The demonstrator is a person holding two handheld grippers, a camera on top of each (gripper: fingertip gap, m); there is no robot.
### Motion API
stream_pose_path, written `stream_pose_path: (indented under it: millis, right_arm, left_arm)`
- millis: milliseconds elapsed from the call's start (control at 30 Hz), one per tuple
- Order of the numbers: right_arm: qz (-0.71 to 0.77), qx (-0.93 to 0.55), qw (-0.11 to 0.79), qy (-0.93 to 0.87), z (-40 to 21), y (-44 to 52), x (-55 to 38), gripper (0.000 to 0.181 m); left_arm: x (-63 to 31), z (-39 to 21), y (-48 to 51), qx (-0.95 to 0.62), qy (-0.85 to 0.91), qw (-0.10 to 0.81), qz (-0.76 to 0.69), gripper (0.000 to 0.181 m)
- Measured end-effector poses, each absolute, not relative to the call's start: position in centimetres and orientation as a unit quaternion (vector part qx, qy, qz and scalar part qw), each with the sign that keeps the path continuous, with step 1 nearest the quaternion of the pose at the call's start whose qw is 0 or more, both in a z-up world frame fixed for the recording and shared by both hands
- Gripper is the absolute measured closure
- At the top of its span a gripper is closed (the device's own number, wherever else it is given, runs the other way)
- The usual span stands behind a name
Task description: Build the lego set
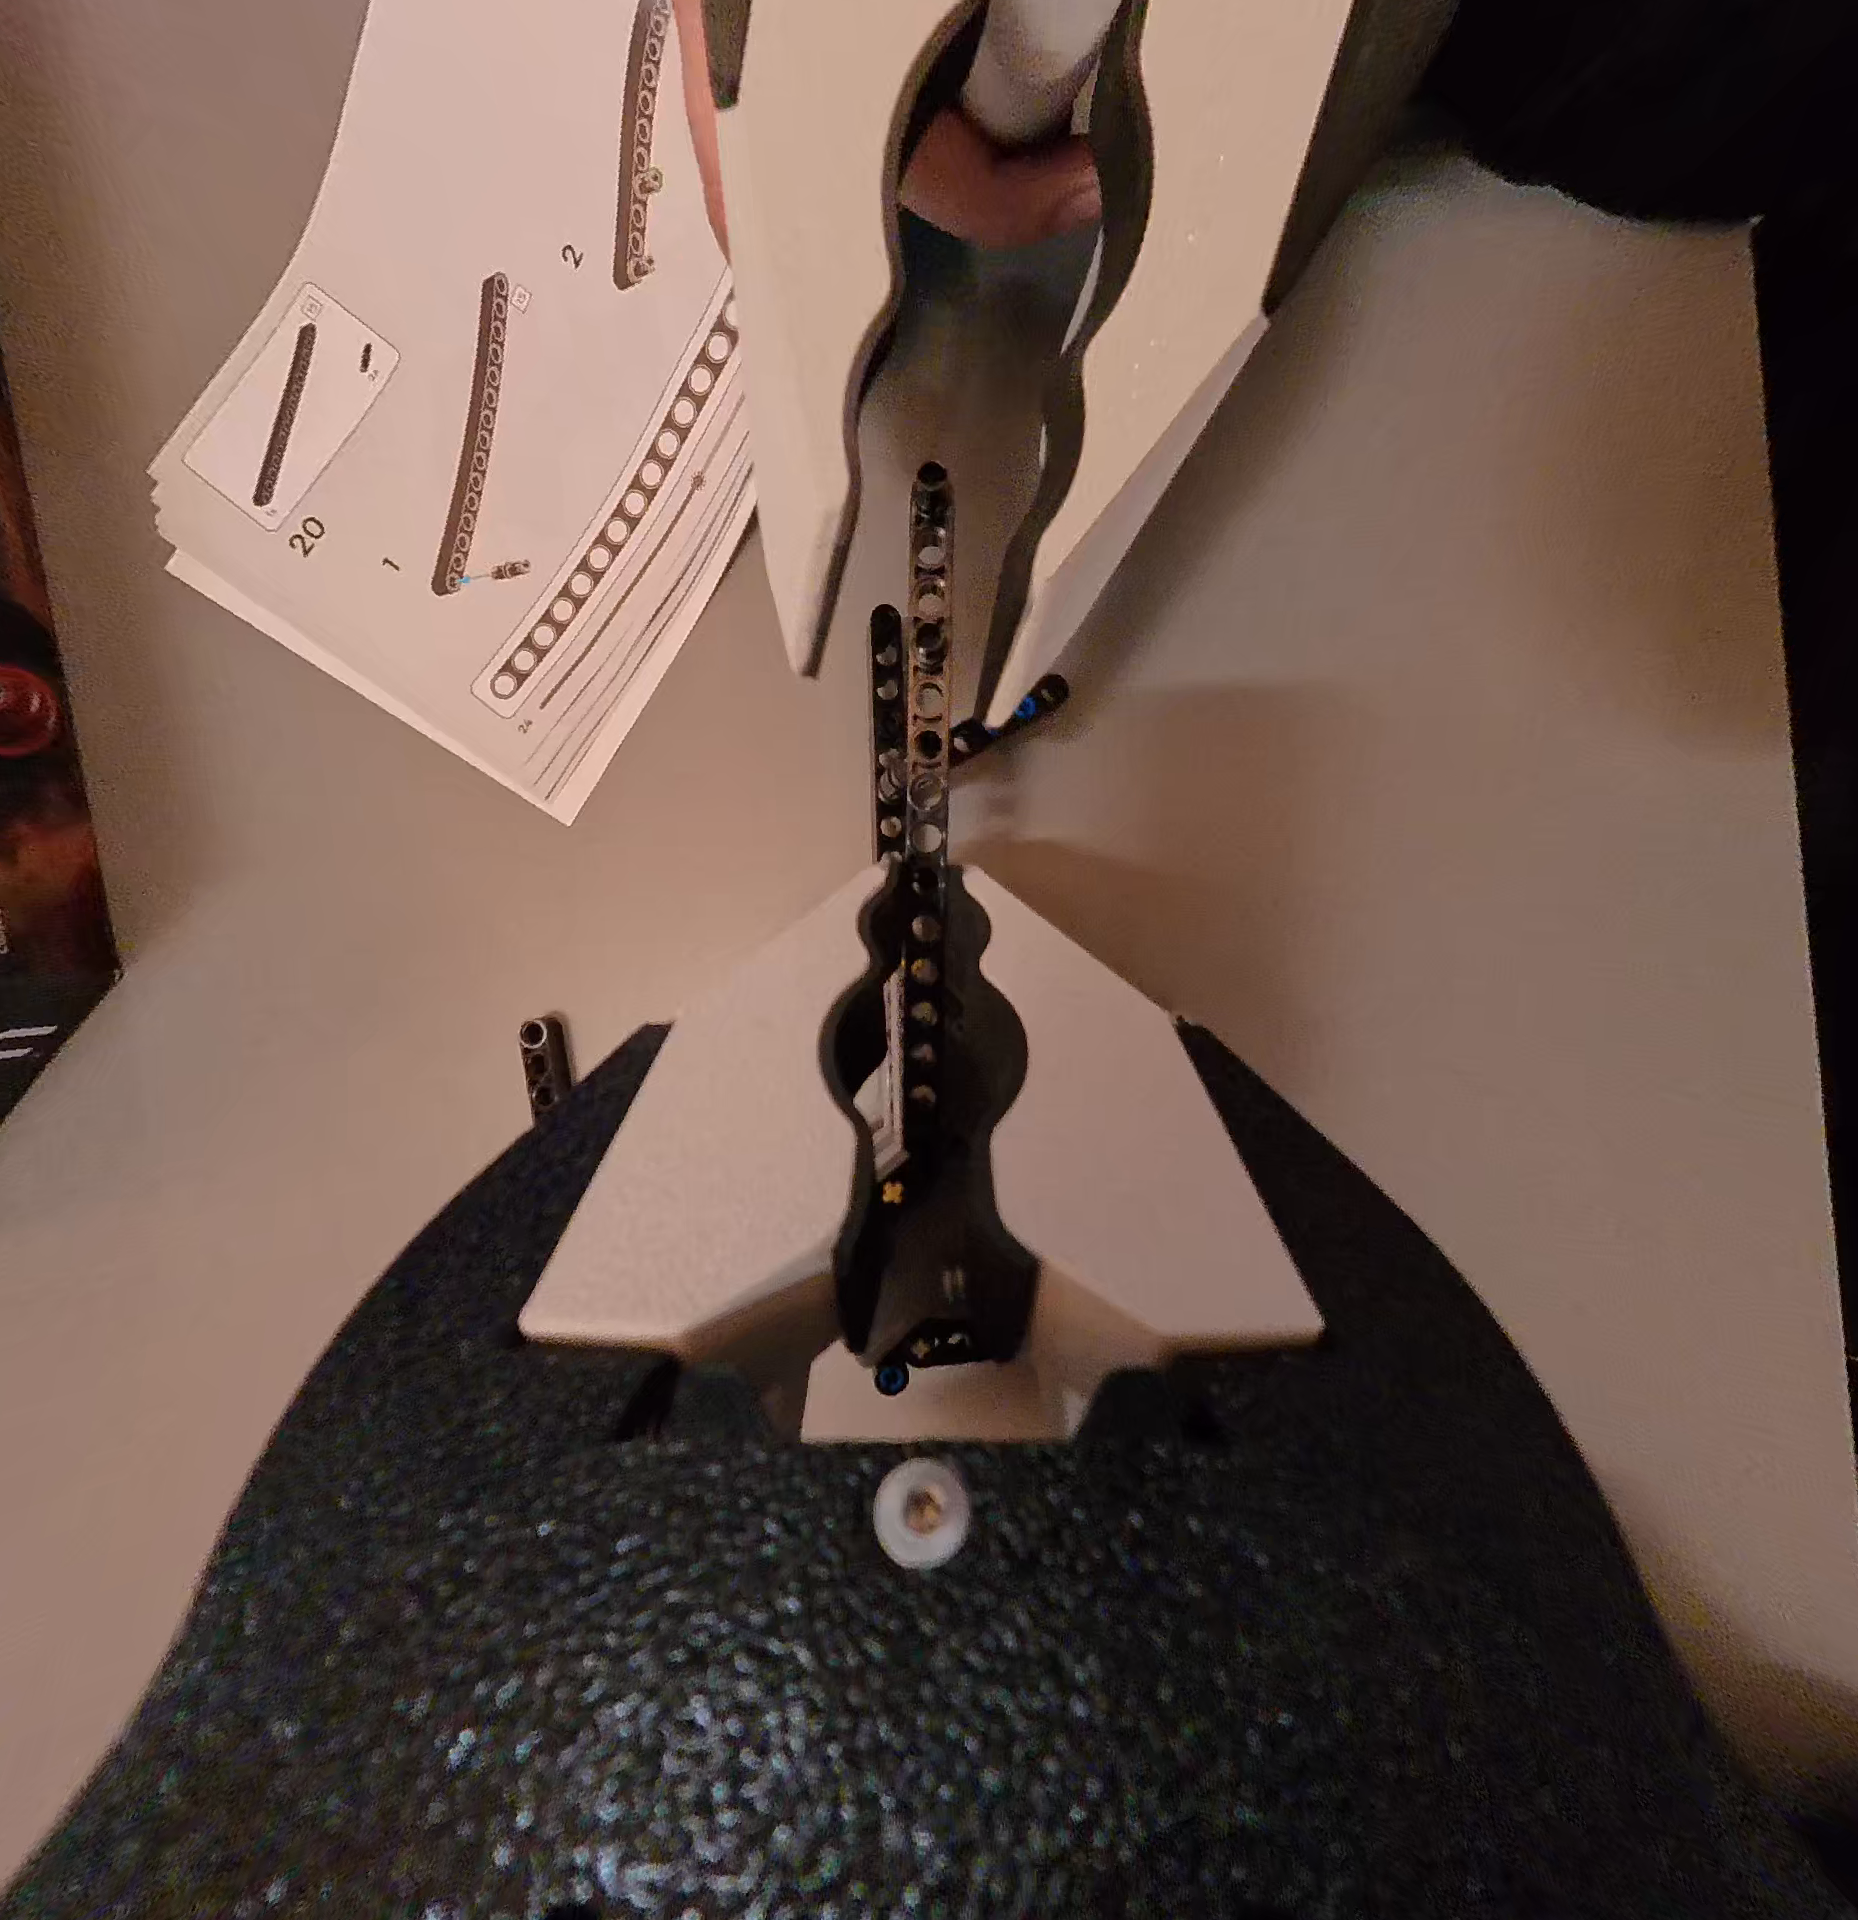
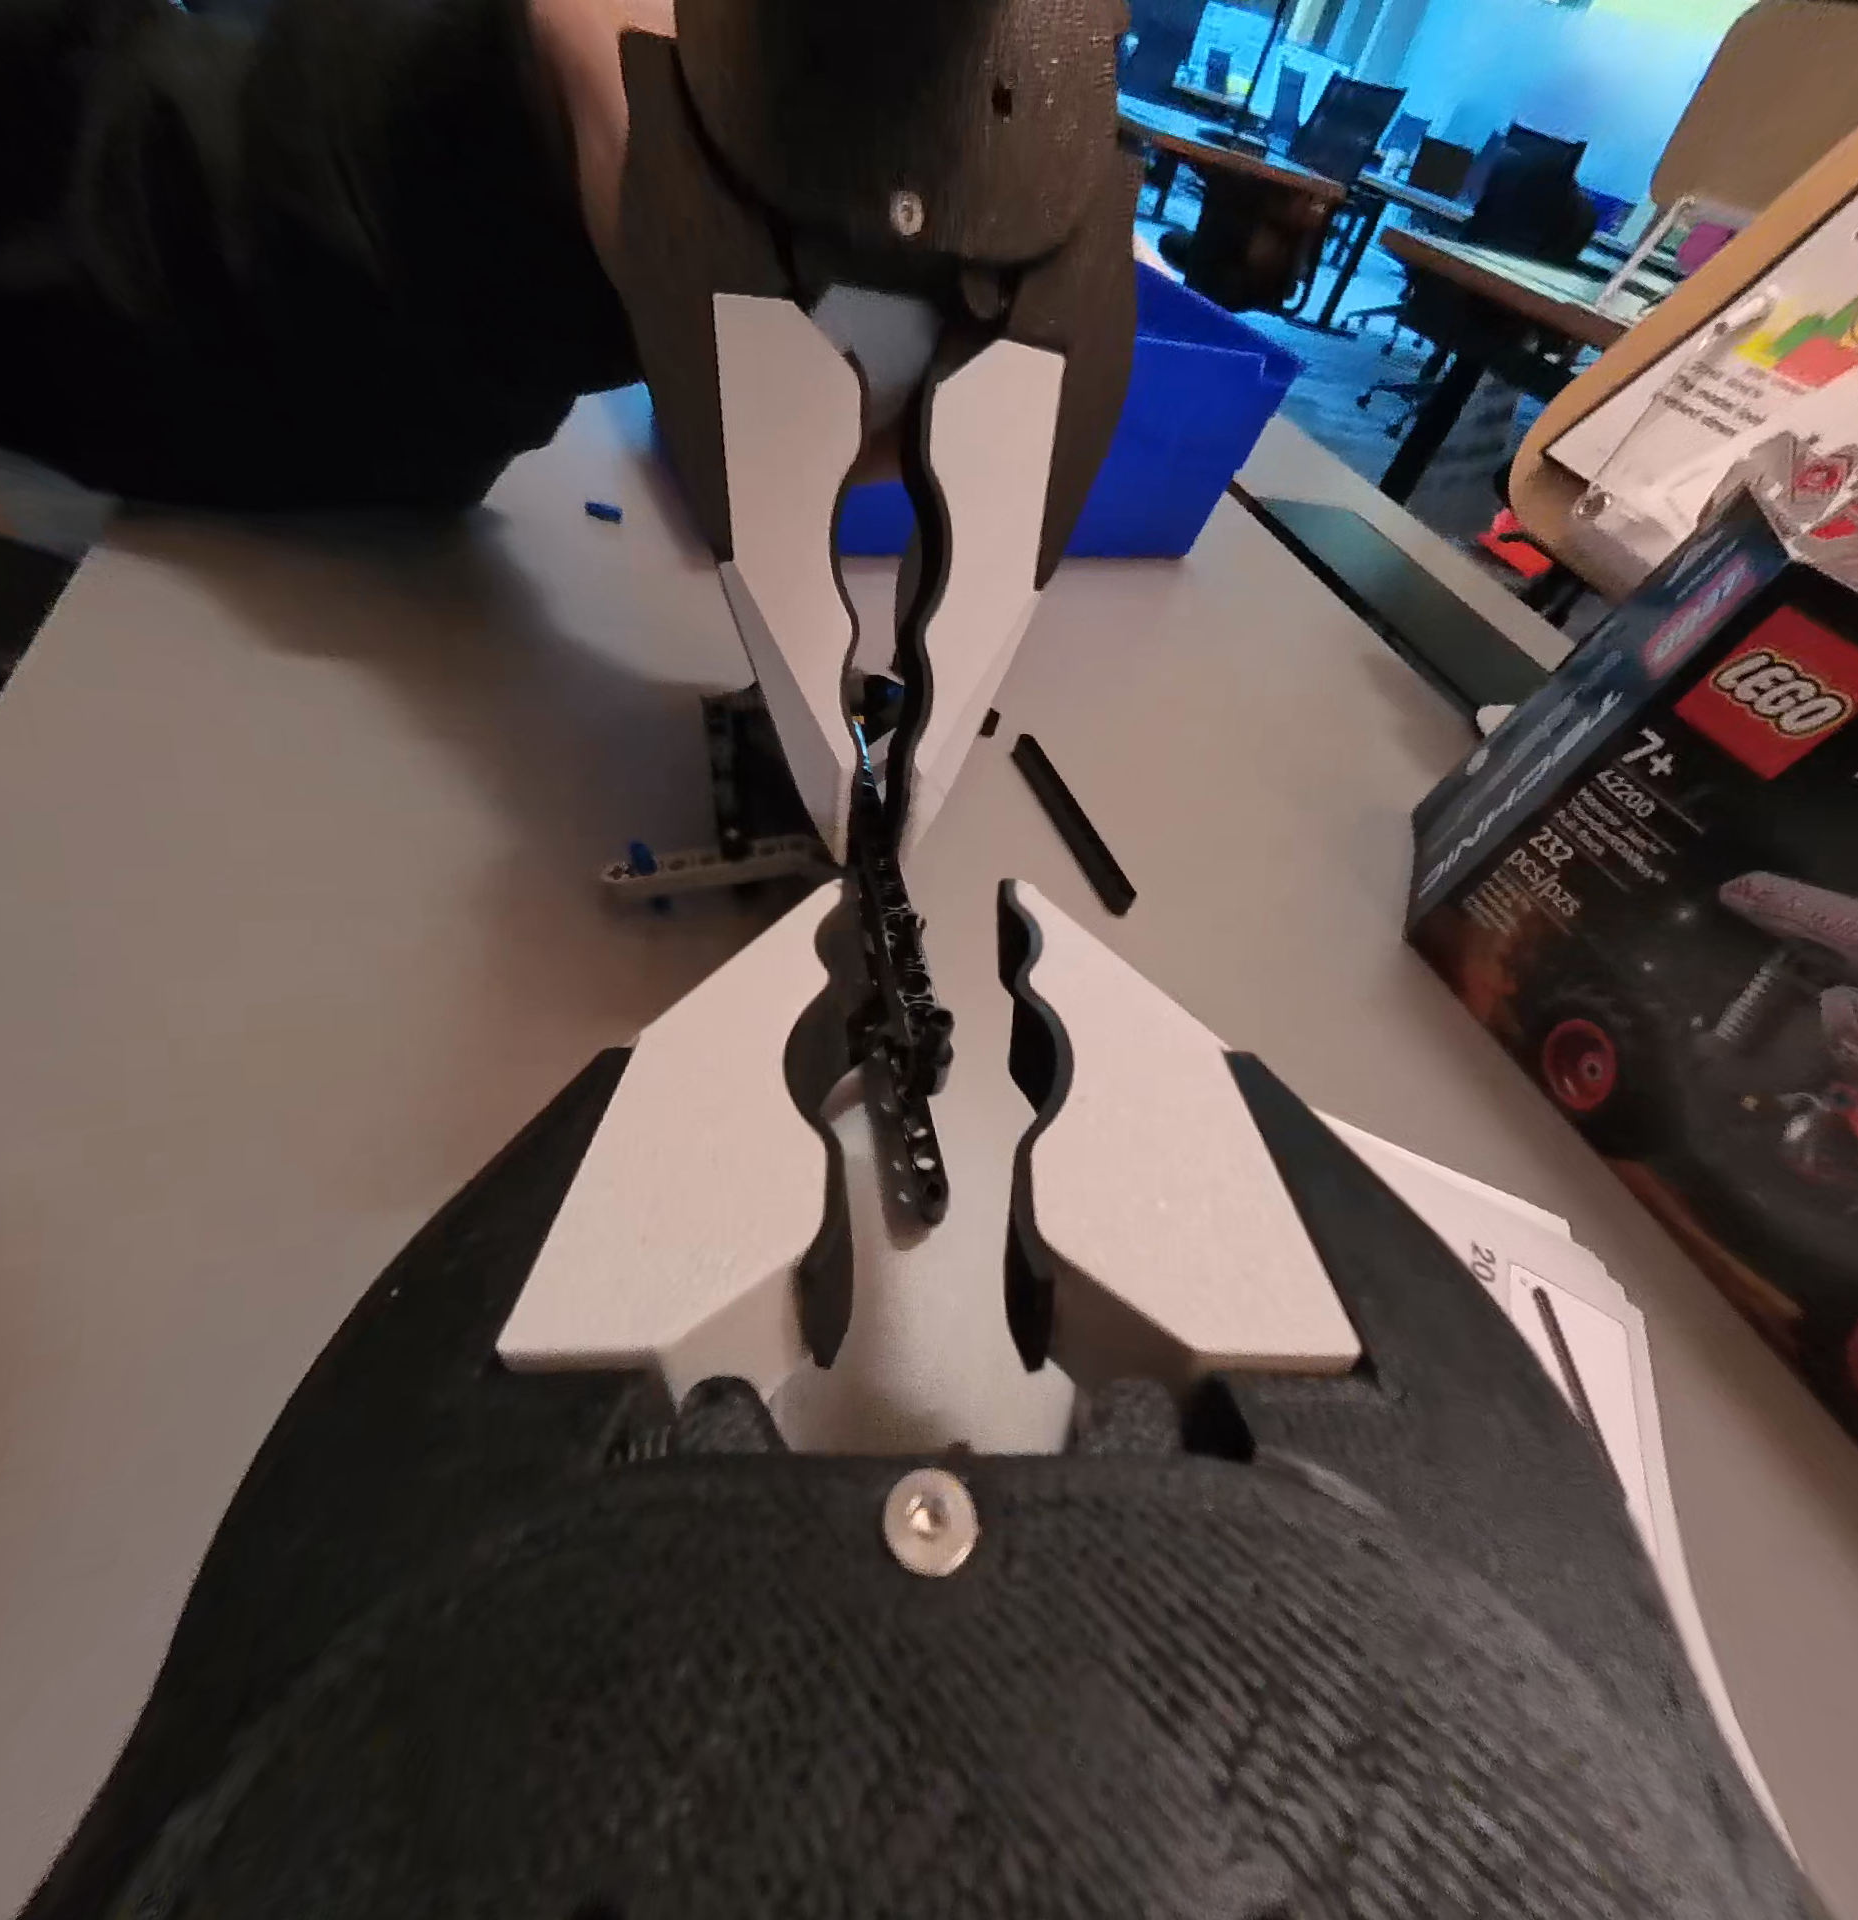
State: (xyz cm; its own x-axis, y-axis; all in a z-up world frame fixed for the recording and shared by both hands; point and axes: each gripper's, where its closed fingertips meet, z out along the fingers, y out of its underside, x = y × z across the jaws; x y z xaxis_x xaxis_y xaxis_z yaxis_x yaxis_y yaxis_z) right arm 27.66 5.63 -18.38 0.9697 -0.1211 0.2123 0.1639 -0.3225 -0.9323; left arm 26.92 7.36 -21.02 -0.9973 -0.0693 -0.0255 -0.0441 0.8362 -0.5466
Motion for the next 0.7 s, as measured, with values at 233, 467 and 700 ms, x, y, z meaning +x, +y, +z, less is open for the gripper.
stream_pose_path:
  millis: [233,467,700]
  right_arm:
    - [-0.114,-0.823,0.556,-0.025,-19.7,6.0,27.1,0.174]
    - [-0.094,-0.821,0.563,-0.02,-19.8,5.8,26.8,0.176]
    - [-0.083,-0.815,0.573,-0.019,-19.9,5.9,27.0,0.176]
  left_arm:
    - [26.9,-21.0,7.3,-0.025,0.958,0.027,-0.283,0.176]
    - [26.8,-21.0,7.2,-0.019,0.958,0.03,-0.285,0.176]
    - [27.0,-21.0,7.2,-0.026,0.958,0.034,-0.285,0.176]
